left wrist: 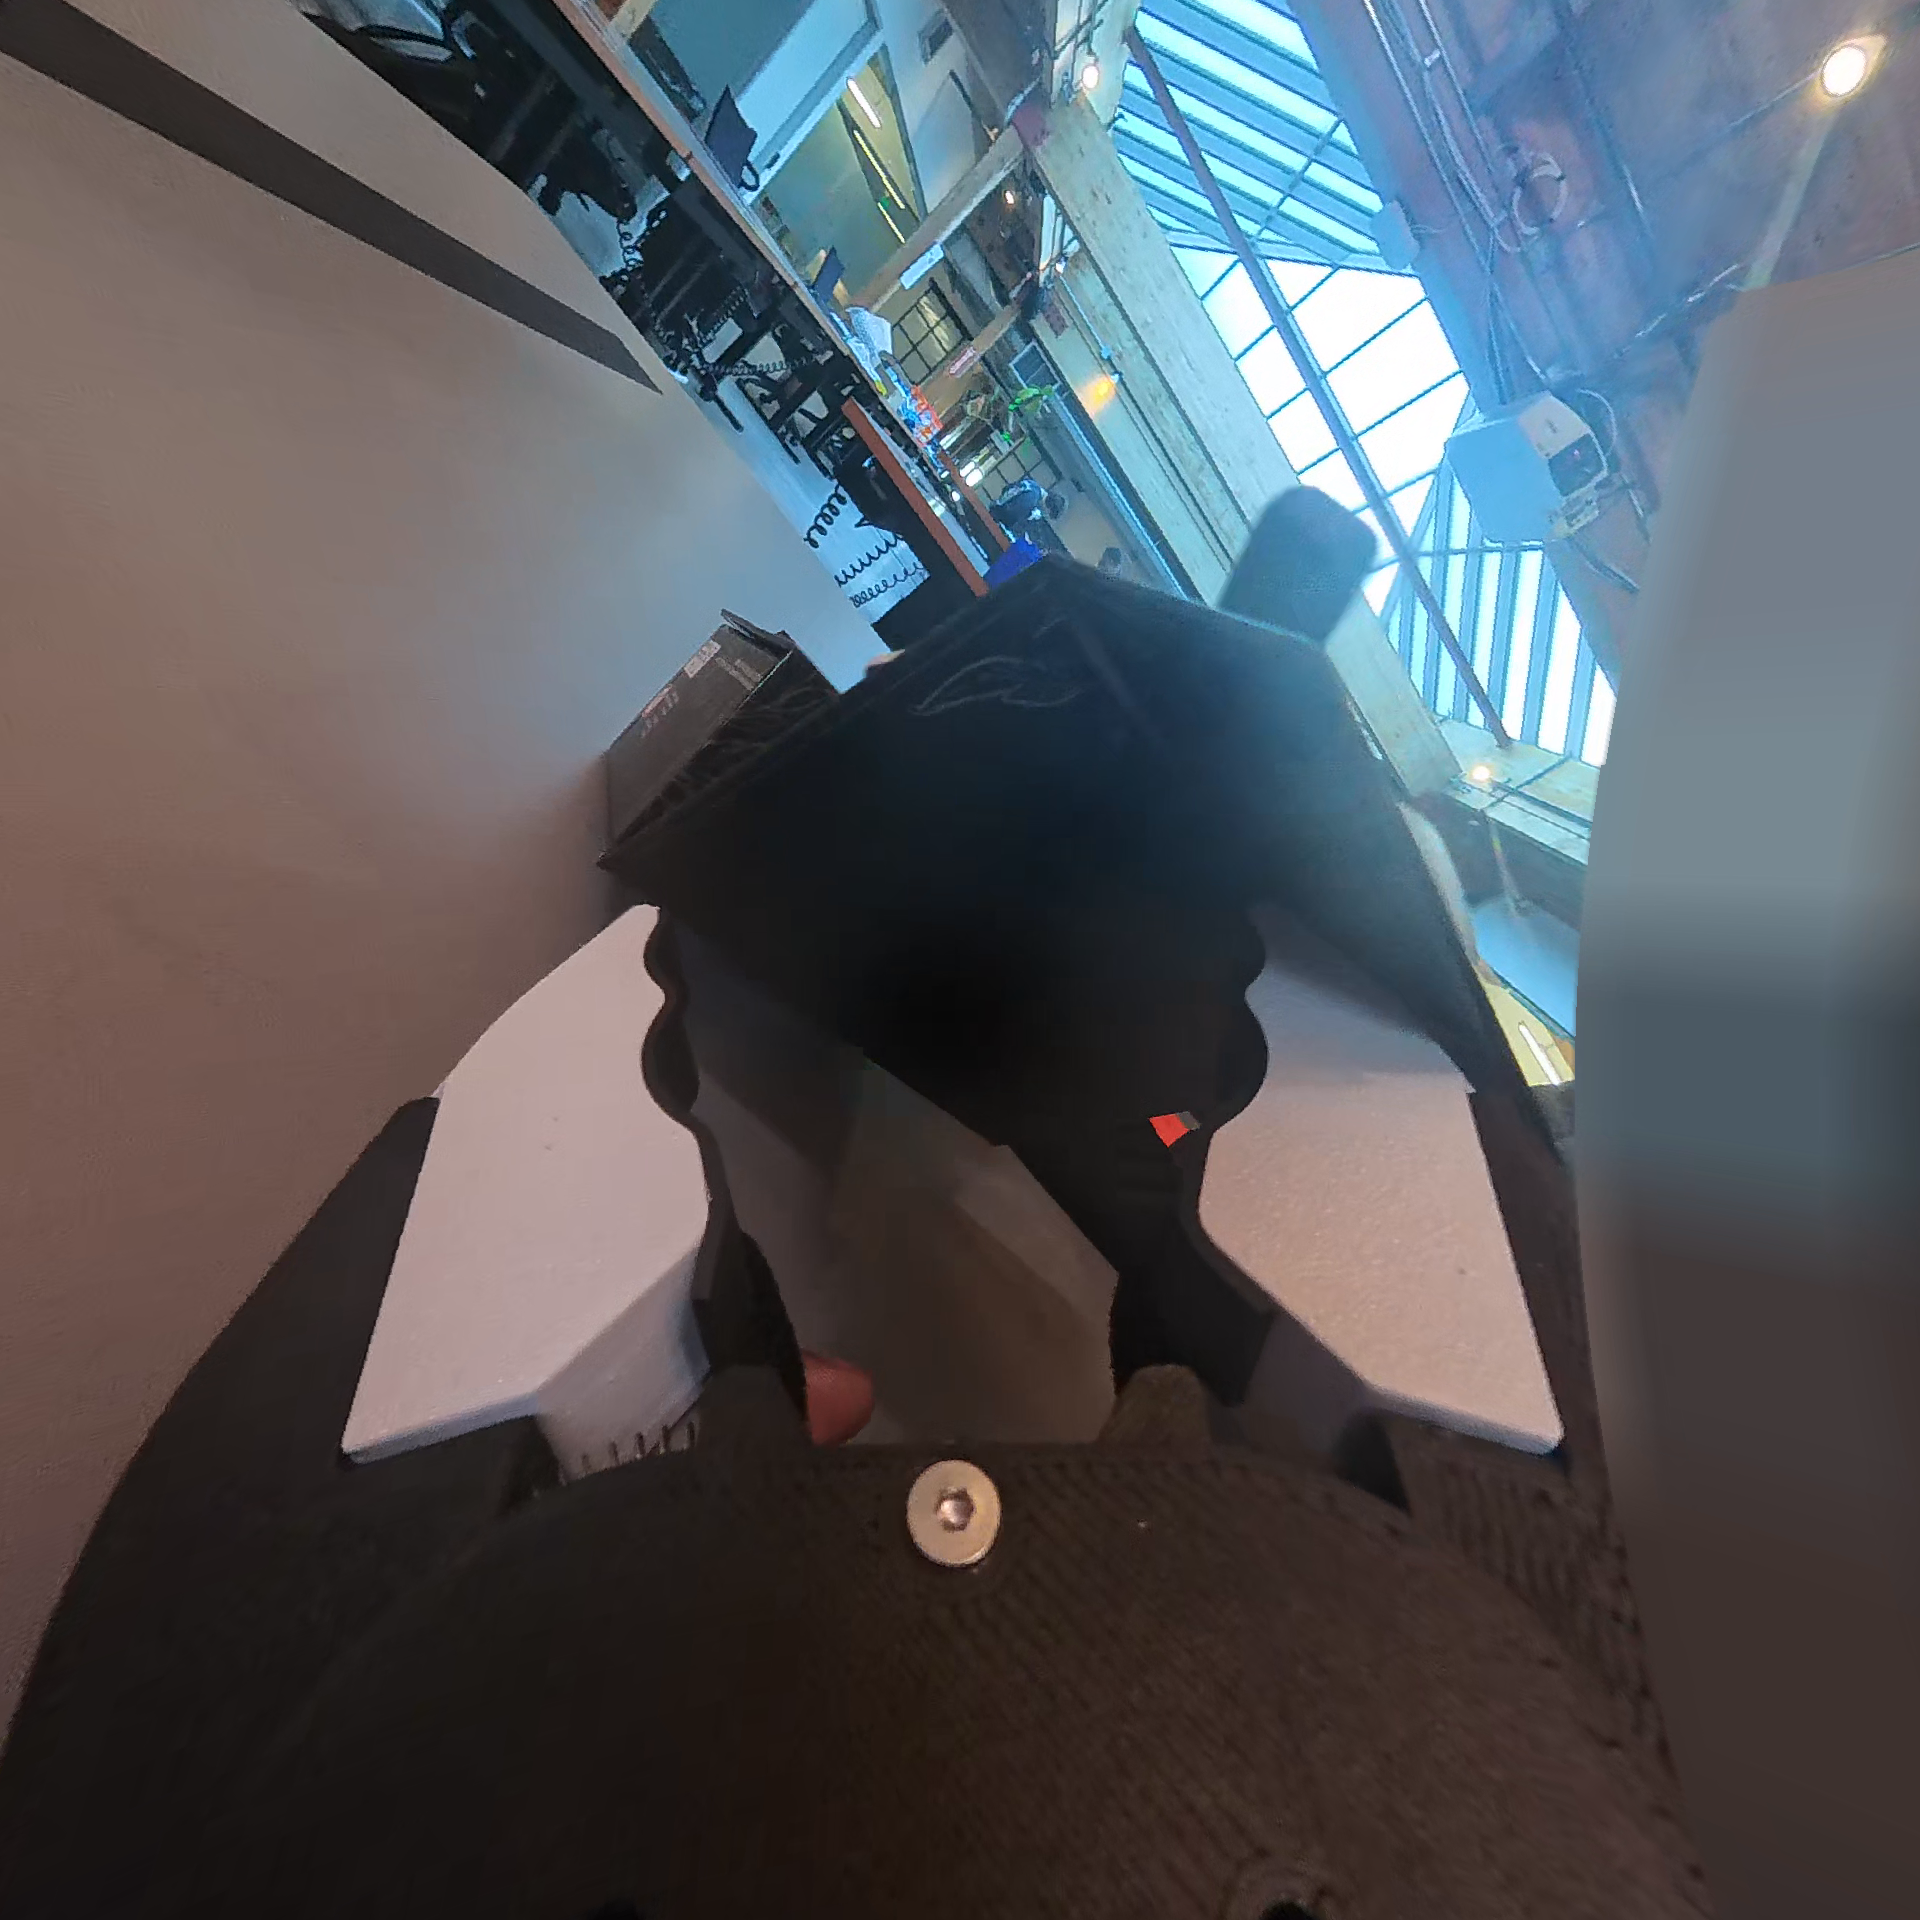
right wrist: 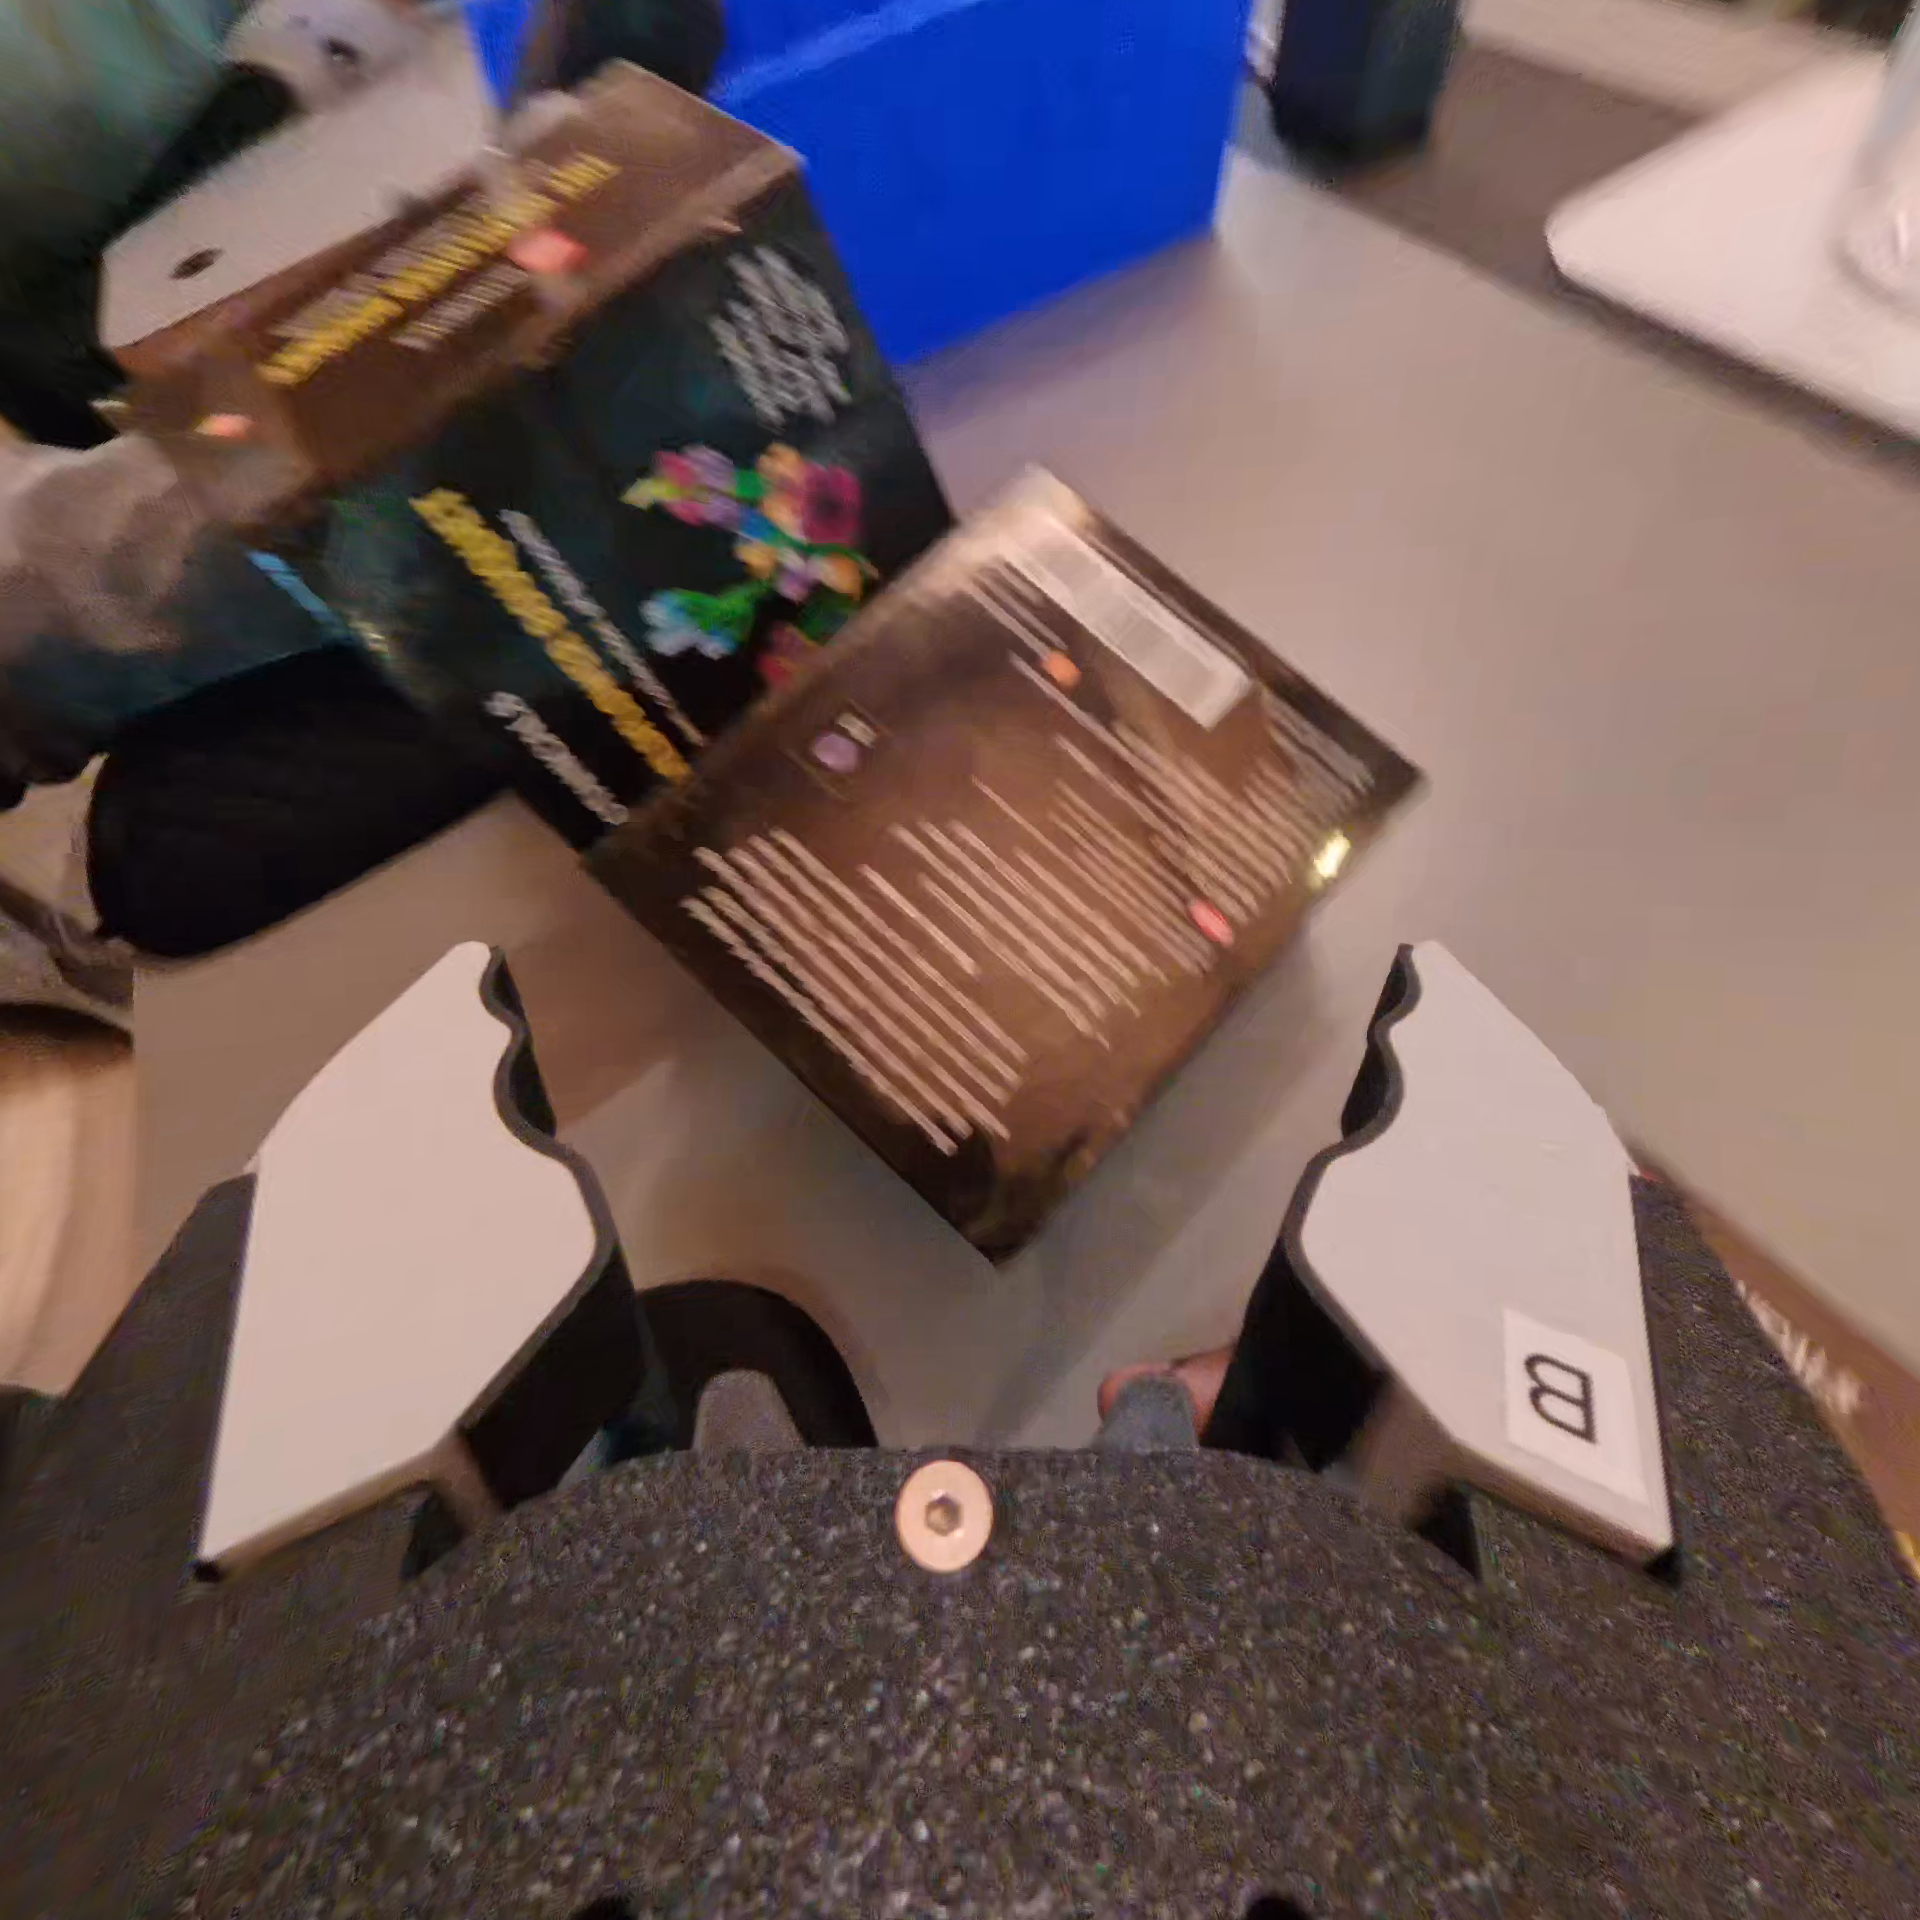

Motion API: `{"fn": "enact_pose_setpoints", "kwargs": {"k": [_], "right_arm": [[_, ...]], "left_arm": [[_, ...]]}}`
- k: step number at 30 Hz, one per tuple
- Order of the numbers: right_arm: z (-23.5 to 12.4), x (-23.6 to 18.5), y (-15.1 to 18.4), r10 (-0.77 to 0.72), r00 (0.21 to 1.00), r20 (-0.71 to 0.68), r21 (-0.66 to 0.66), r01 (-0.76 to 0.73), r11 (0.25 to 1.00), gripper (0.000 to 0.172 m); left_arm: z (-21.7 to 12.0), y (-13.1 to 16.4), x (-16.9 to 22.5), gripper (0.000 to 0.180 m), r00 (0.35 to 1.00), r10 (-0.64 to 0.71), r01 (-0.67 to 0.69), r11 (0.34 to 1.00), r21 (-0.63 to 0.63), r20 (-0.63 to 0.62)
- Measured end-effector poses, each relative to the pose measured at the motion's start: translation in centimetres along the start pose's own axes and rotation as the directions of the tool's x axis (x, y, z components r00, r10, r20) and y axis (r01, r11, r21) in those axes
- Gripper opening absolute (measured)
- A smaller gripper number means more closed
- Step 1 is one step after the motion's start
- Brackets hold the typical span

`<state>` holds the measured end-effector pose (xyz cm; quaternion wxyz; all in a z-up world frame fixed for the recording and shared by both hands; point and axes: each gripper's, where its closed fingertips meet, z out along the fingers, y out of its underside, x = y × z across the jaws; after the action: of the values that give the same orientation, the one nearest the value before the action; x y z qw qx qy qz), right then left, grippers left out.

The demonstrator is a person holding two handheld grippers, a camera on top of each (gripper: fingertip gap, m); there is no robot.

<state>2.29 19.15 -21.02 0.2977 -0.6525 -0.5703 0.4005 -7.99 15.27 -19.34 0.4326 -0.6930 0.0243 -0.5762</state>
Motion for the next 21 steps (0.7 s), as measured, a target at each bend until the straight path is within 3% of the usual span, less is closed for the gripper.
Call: {"fn": "enact_pose_setpoints", "kwargs": {"k": [4, 7, 9, 11, 21], "right_arm": [[0.9, 1.1, 2.4, 0.239, 0.97, 0.043, -0.049, -0.237, 0.97, 0.144], [1.6, 0.9, 1.8, 0.28, 0.957, 0.075, -0.02, -0.28, 0.96, 0.127], [1.7, 0.7, 1.5, 0.271, 0.959, 0.082, -0.007, -0.272, 0.962, 0.122], [1.8, 0.7, 1.5, 0.239, 0.969, 0.055, -0.006, -0.239, 0.971, 0.12], [1.0, -0.2, -0.6, 0.147, 0.989, -0.015, 0.09, -0.145, 0.985, 0.119]], "left_arm": [[0.6, 0.6, 0.1, 0.097, 1.0, 0.006, -0.006, 0.998, -0.055, -0.012], [1.4, 1.5, 0.1, 0.092, 1.0, 0.03, -0.029, 0.99, -0.135, 0.003], [2.0, 2.3, 0.0, 0.082, 0.998, 0.054, -0.048, 0.98, -0.192, 0.027], [2.6, 2.9, -0.4, 0.089, 0.992, 0.101, -0.081, 0.968, -0.236, 0.074], [3.8, 1.8, 0.1, 0.091, 0.98, 0.155, -0.129, 0.973, -0.192, 0.127]]}}
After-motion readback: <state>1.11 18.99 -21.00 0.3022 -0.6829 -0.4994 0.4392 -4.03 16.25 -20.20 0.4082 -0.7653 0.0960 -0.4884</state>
